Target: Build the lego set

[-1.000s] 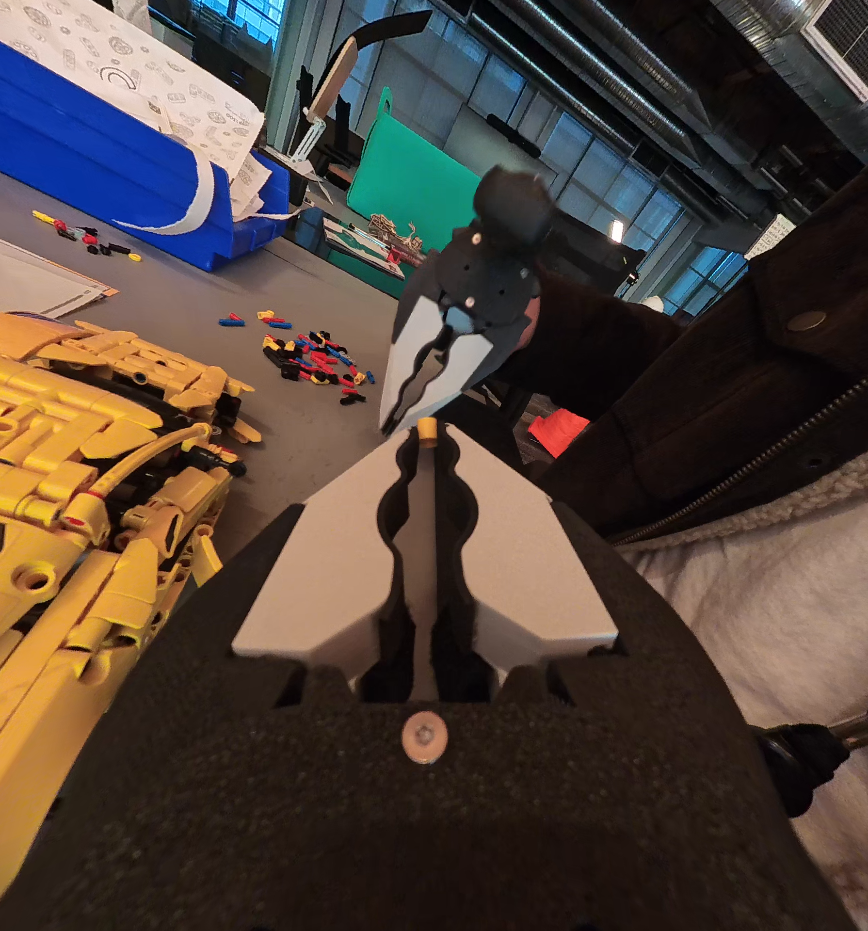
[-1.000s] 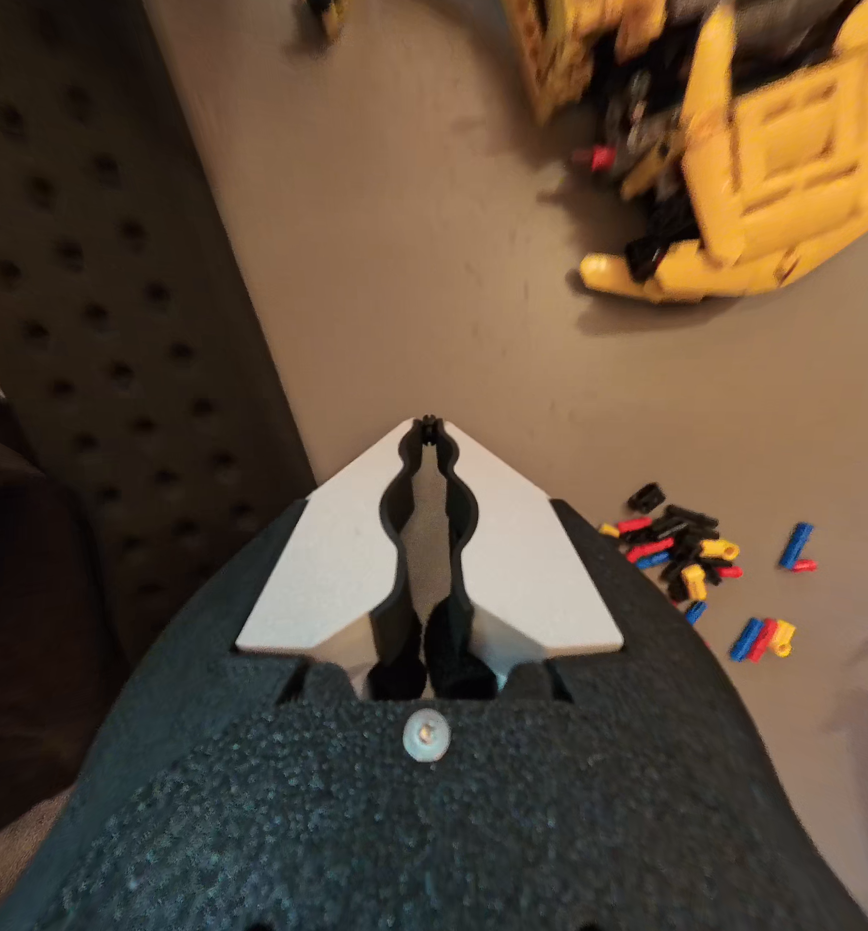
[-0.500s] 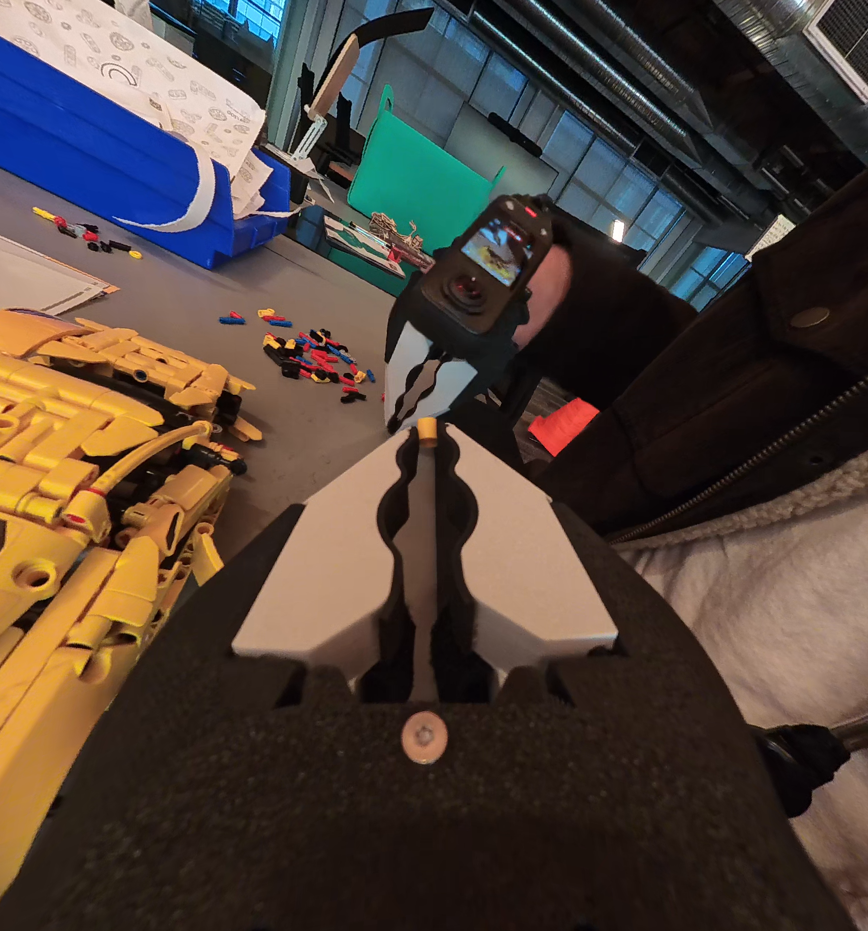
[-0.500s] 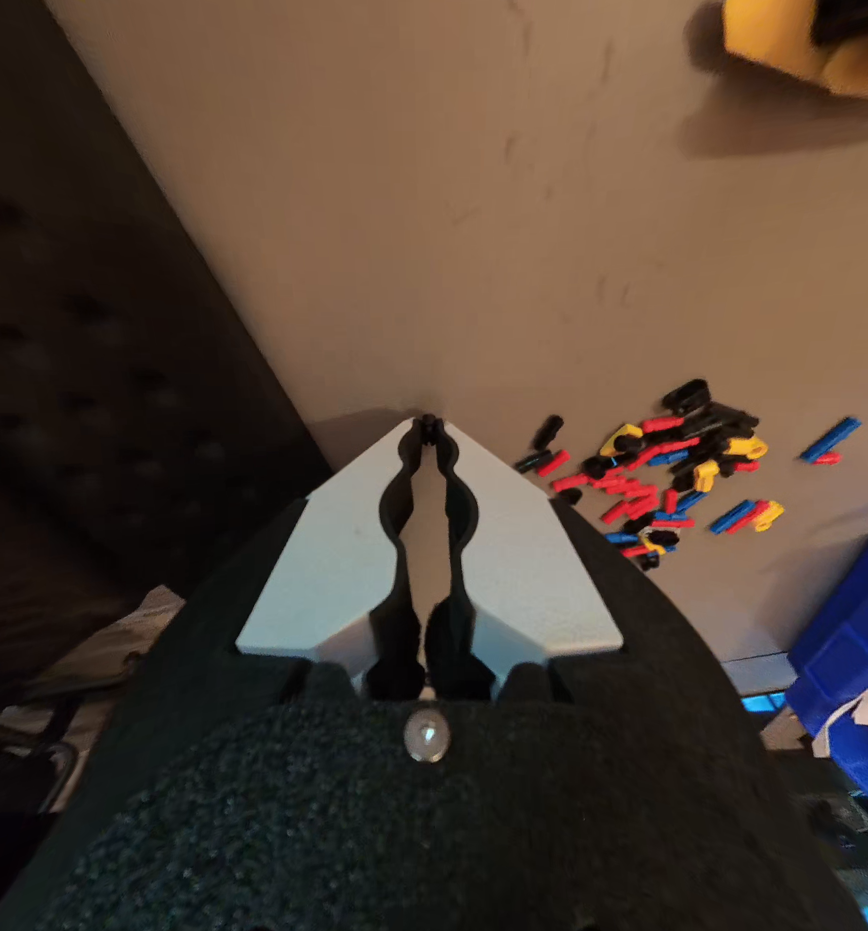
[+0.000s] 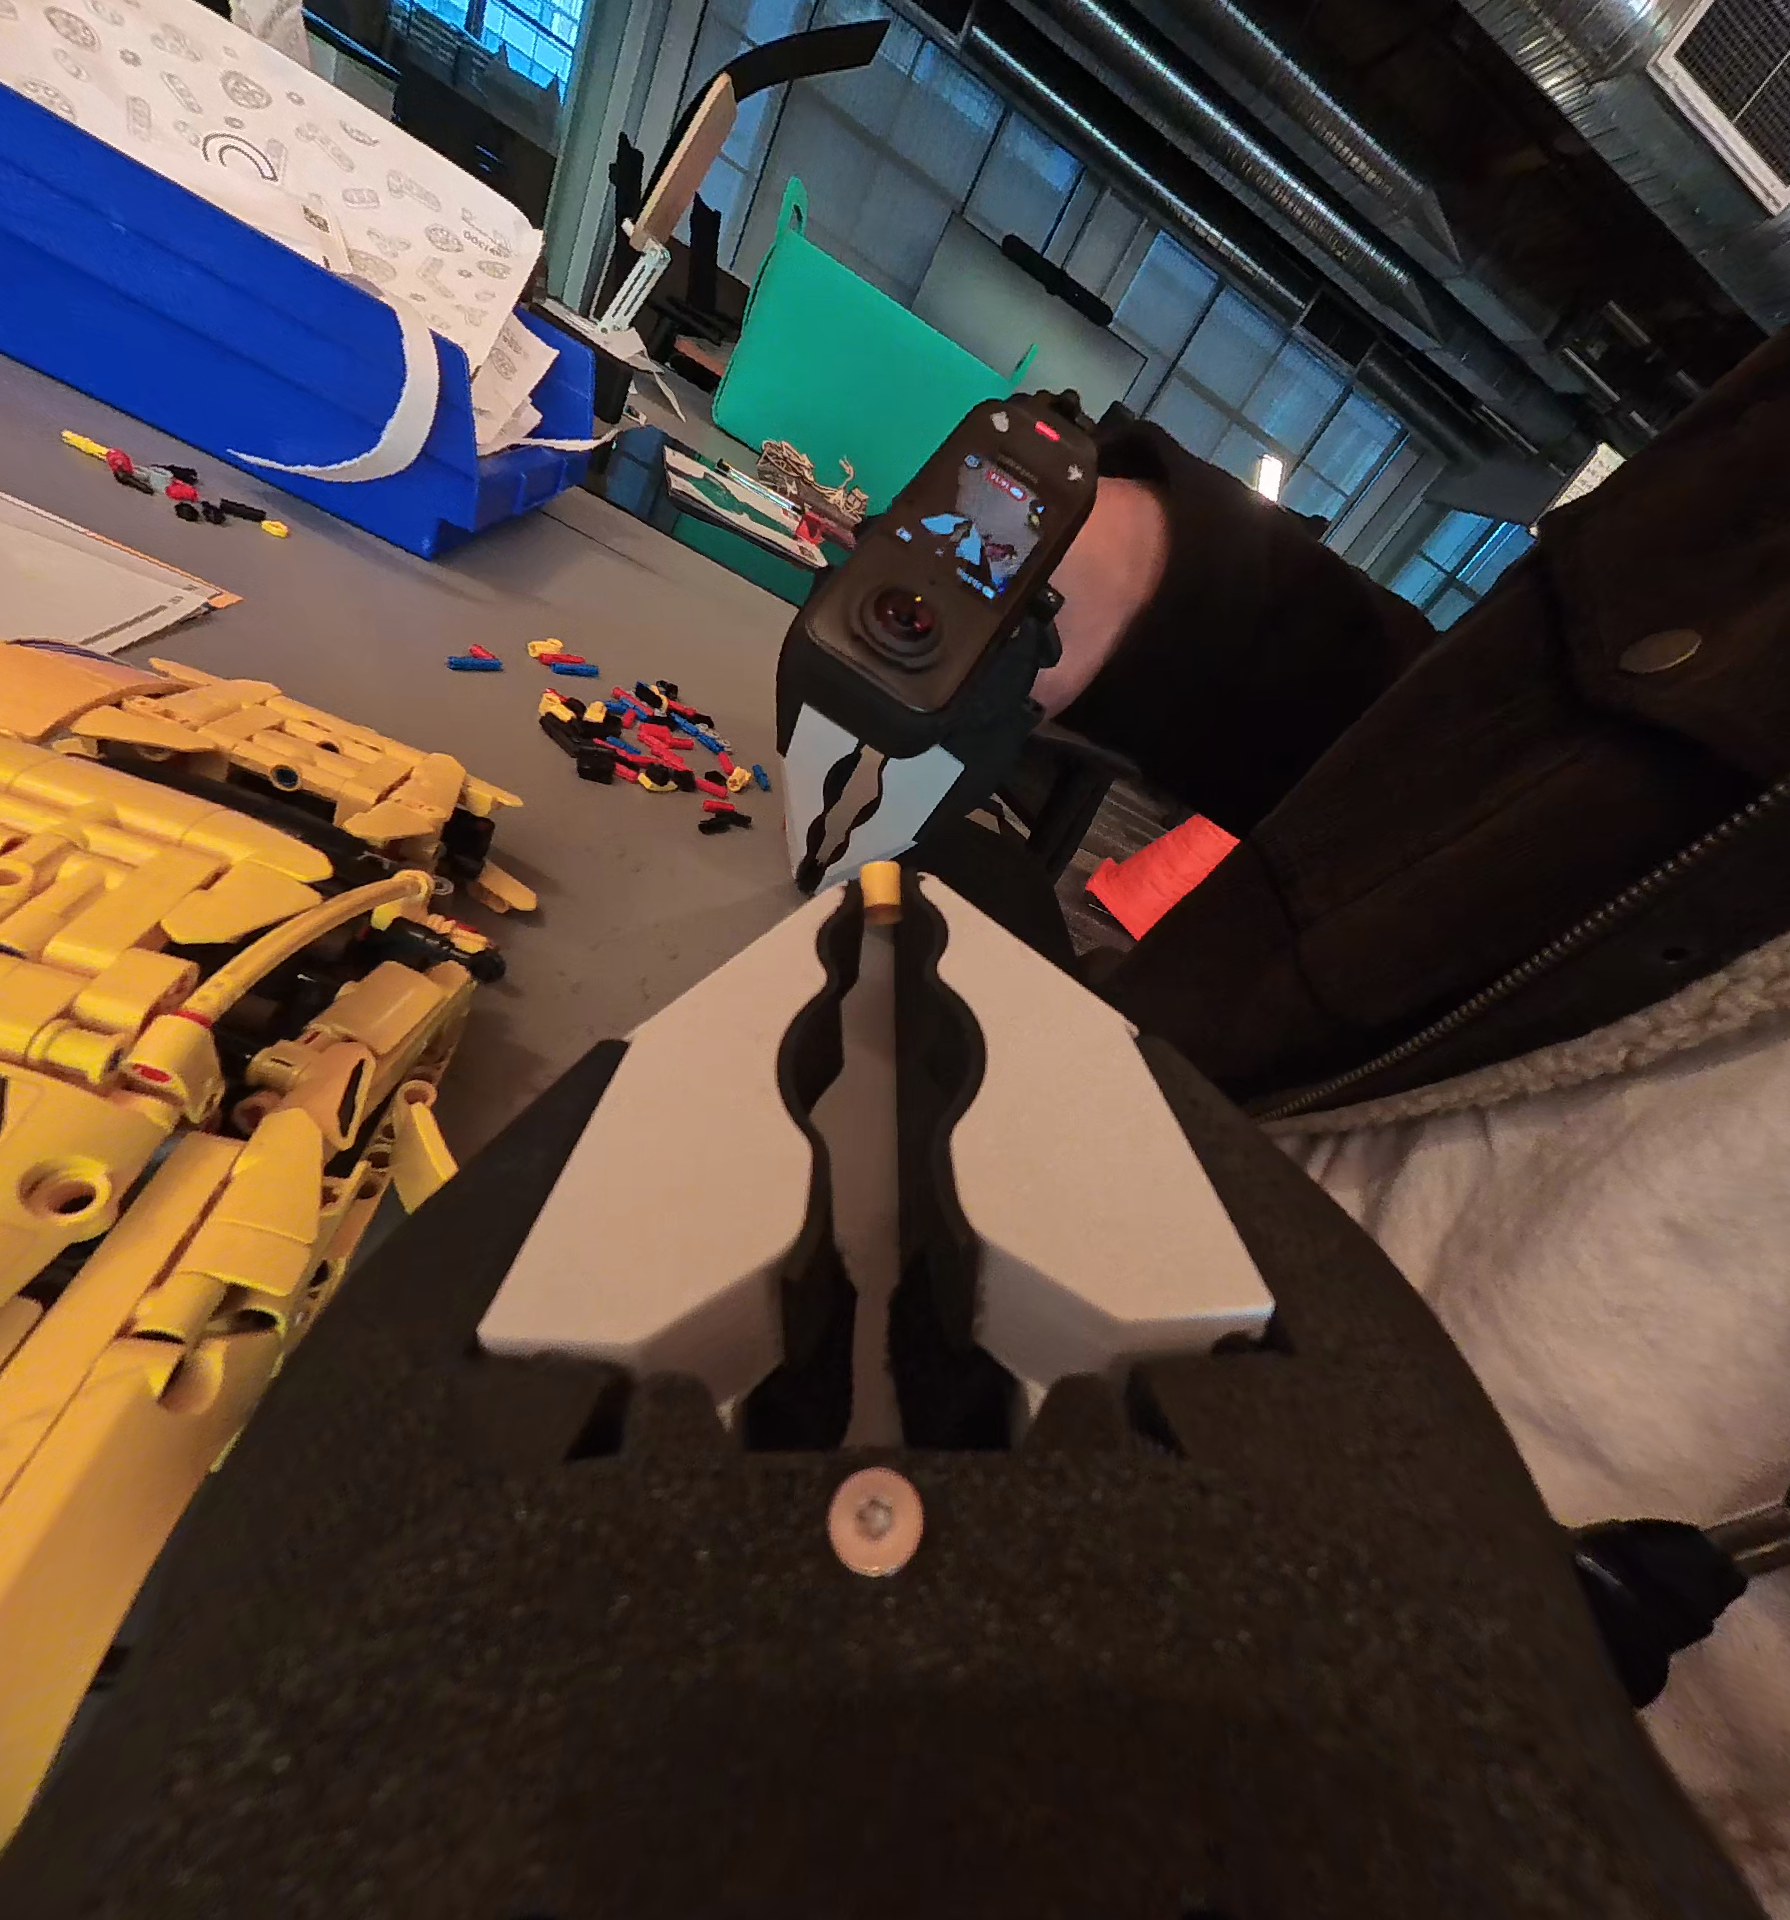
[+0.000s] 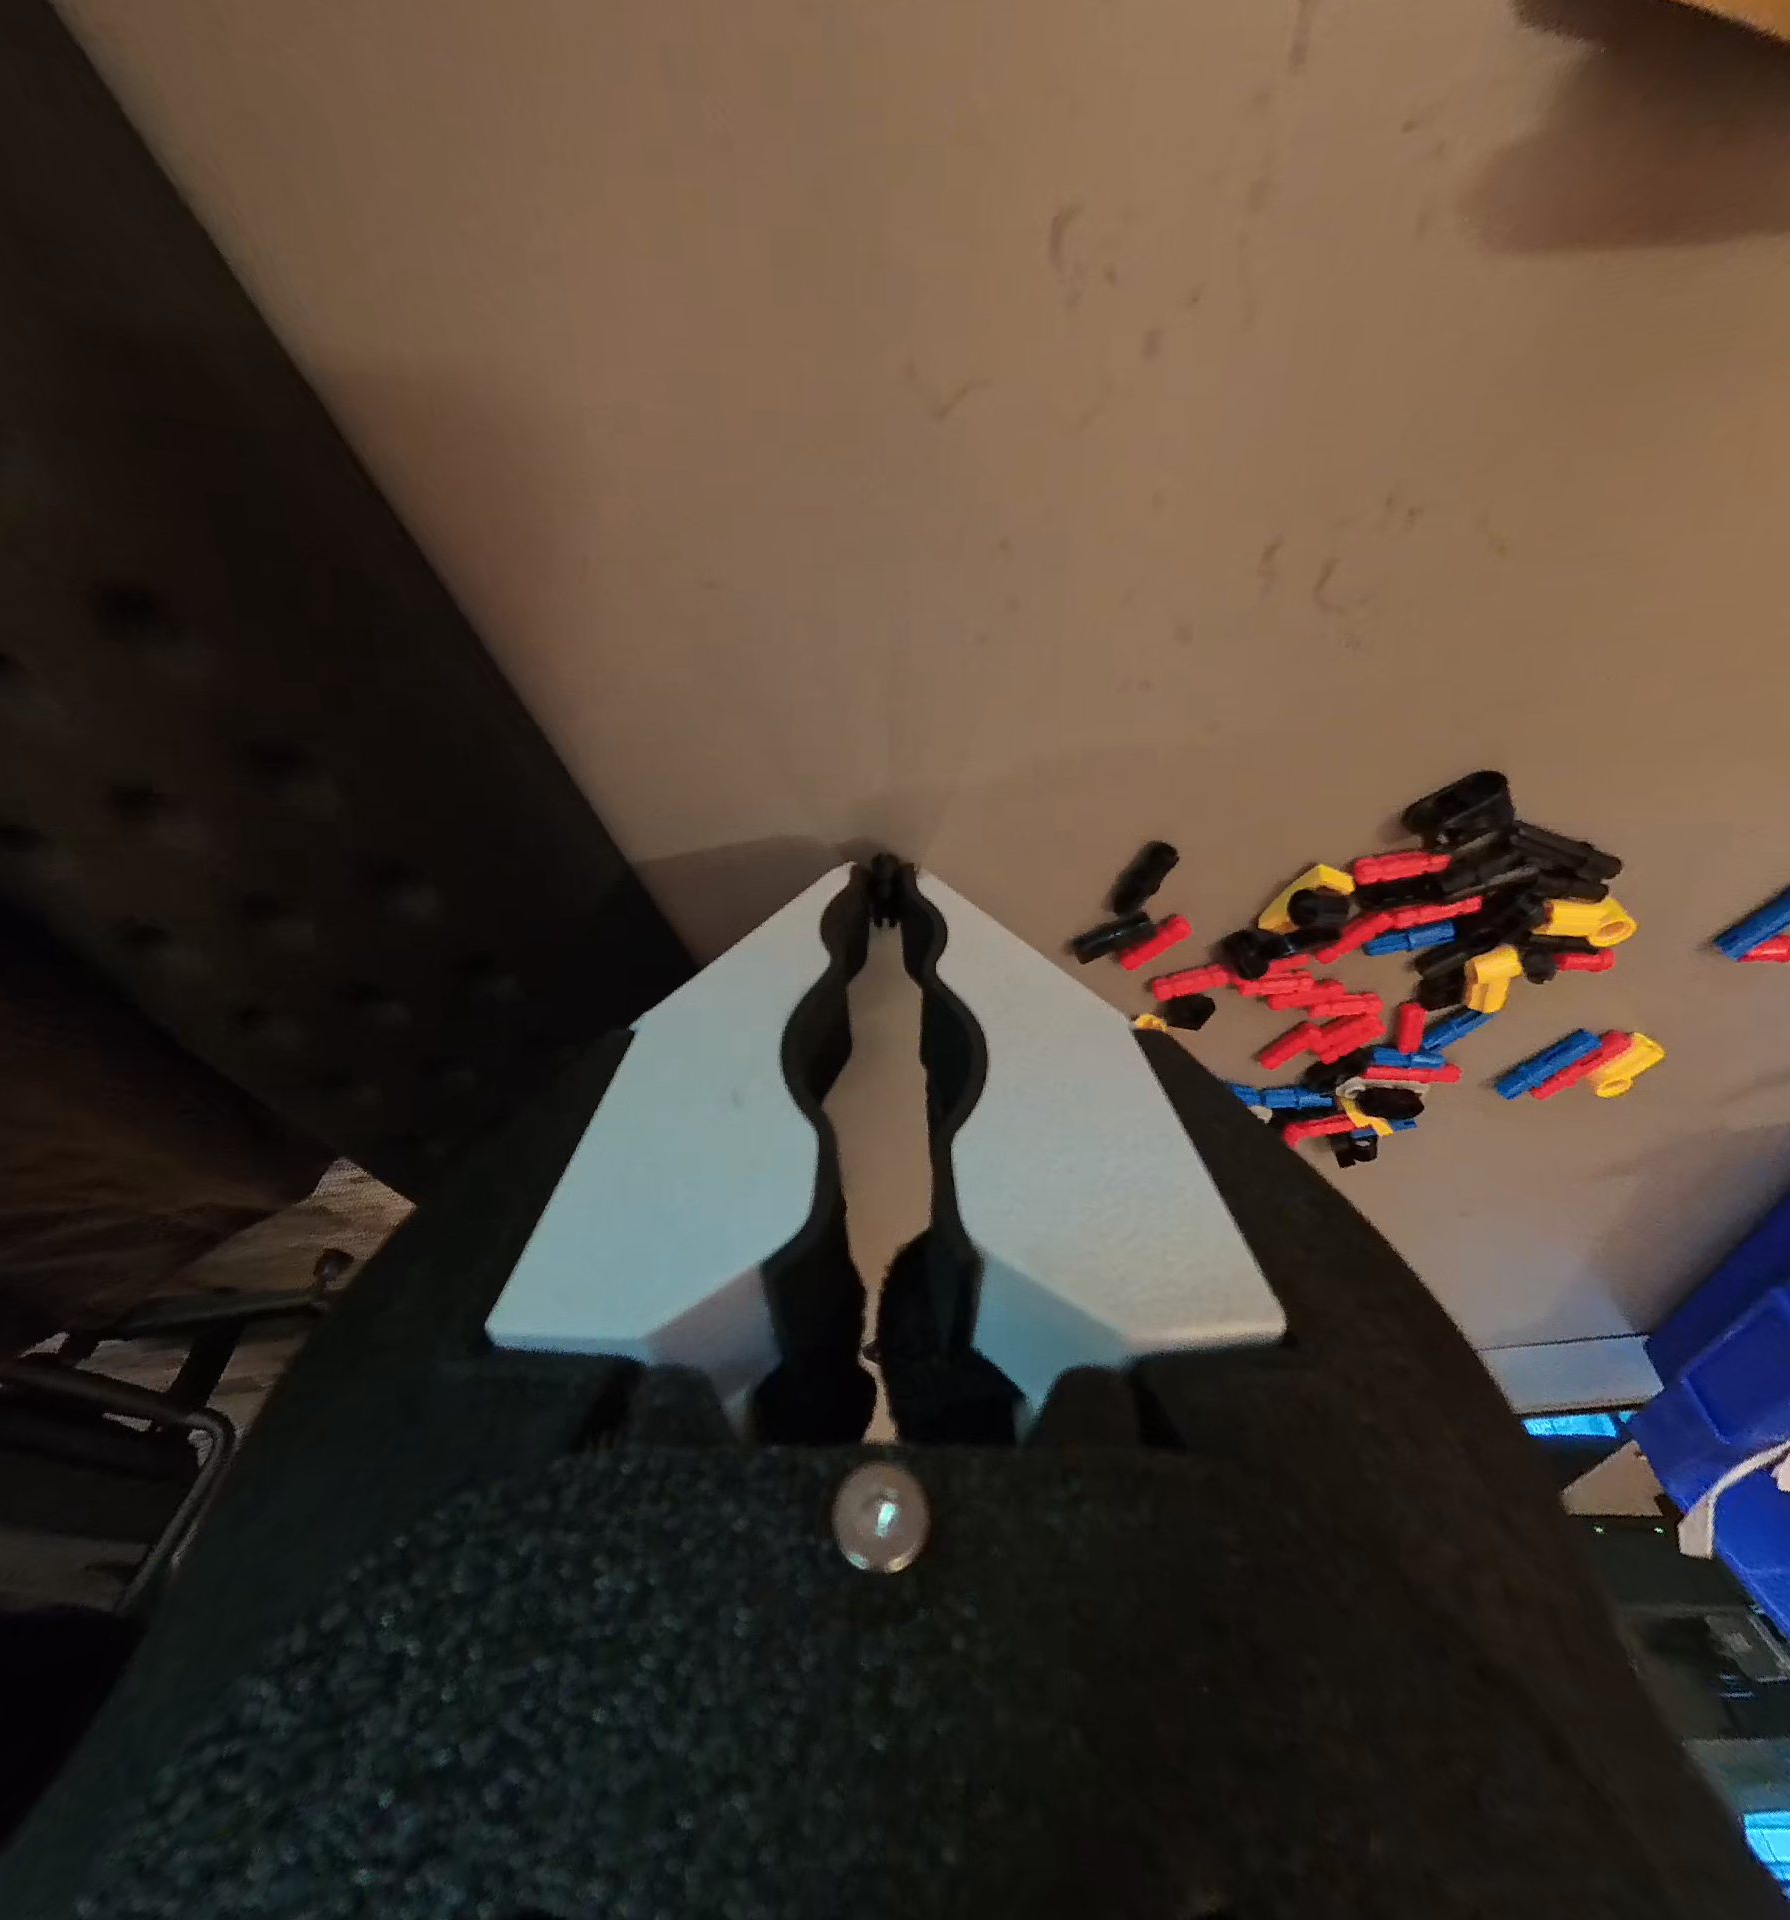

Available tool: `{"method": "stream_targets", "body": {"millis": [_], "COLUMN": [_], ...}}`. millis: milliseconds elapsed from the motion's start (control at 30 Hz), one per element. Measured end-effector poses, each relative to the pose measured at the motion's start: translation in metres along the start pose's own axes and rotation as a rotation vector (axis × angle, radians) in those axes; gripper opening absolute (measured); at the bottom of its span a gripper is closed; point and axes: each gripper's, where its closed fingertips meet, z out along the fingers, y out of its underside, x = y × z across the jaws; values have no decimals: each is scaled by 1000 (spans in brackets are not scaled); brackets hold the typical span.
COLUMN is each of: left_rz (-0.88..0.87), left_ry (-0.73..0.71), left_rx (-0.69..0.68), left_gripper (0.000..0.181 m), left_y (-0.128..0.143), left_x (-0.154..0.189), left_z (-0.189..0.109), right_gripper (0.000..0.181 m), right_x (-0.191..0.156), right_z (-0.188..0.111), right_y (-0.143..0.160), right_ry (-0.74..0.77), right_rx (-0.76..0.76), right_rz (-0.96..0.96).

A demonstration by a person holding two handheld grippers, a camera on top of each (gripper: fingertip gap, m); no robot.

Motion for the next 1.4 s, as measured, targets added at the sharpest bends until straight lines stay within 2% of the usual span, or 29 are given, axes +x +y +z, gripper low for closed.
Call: {"method": "stream_targets", "body": {"millis": [433, 600, 767, 867, 1267, 1400], "left_rz": [0, 0, 0, 1, 1, 1], "left_ry": [2, 3, 5, 2, 2, 3], "left_rx": [0, 2, 1, 0, -6, -9], "left_gripper": [7, 7, 7, 7, 7, 7], "left_y": [0, 0, 0, 0, 1, 2], "left_x": [0, 1, 1, 0, 0, 0], "left_z": [0, 0, 0, 0, 1, 1], "right_gripper": [10, 13, 13, 13, 11, 4], "right_x": [-1, 3, 6, 5, 1, 2], "right_z": [-4, -8, -15, -17, -7, -4], "right_y": [1, 8, 3, -1, -6, -5], "right_ry": [-8, 7, -37, -38, -25, -22], "right_rx": [66, 226, 556, 667, 642, 616], "right_rz": [4, 5, 81, 103, 85, 90]}}
